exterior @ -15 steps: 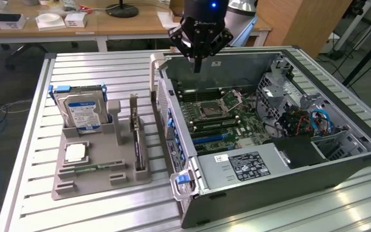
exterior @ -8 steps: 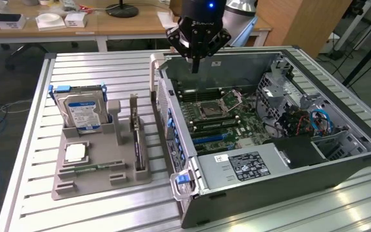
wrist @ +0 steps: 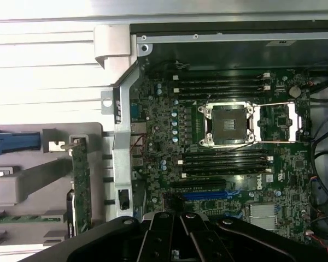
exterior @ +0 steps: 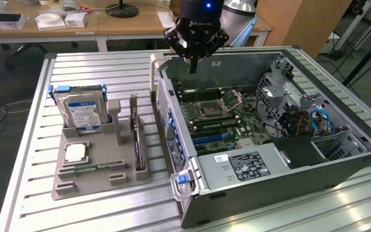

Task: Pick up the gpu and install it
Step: 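Reach for the gpu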

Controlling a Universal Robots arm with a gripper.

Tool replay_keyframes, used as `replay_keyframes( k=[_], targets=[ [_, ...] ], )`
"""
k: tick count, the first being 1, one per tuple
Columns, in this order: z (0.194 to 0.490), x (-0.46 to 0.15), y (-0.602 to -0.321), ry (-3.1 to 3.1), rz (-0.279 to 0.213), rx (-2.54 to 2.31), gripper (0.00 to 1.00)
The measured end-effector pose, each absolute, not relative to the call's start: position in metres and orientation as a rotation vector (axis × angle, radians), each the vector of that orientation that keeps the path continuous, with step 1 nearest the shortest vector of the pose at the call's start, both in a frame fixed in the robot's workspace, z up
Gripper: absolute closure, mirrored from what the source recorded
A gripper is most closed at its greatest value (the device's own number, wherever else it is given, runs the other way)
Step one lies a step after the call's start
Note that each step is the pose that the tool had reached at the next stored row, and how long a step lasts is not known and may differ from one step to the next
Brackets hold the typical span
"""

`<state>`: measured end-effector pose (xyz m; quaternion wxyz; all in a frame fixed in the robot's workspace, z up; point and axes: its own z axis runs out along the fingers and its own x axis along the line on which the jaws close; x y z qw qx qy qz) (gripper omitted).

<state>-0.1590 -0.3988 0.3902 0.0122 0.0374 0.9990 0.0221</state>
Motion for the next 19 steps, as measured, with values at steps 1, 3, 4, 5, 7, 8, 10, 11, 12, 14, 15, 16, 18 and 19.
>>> replay_keyframes(
  k=[1, 3, 4, 5, 7, 8, 10, 11, 12, 14, 15, 16, 18, 19],
  targets=[
    [0.39, -0.16, -0.399, 3.114, 0.069, 0.117, 0.89],
    [0.39, -0.161, -0.399, 3.114, 0.069, 0.117, 0.89],
    [0.39, -0.161, -0.399, 3.114, 0.069, 0.117, 0.89],
    [0.39, -0.162, -0.399, 3.114, 0.069, 0.117, 0.89],
    [0.39, -0.163, -0.399, 3.114, 0.069, 0.117, 0.89],
    [0.39, -0.163, -0.399, 3.114, 0.069, 0.117, 0.89],
    [0.39, -0.165, -0.399, 3.114, 0.069, 0.117, 0.89],
    [0.39, -0.165, -0.399, 3.114, 0.069, 0.117, 0.89],
    [0.39, -0.166, -0.399, 3.114, 0.069, 0.117, 0.89],
    [0.39, -0.167, -0.399, 3.114, 0.069, 0.117, 0.89],
    [0.39, -0.167, -0.399, 3.114, 0.069, 0.117, 0.89],
    [0.39, -0.168, -0.399, 3.114, 0.069, 0.117, 0.89],
    [0.389, -0.169, -0.399, 3.114, 0.069, 0.117, 0.89],
    [0.389, -0.17, -0.399, 3.114, 0.069, 0.117, 0.89]
  ],
)
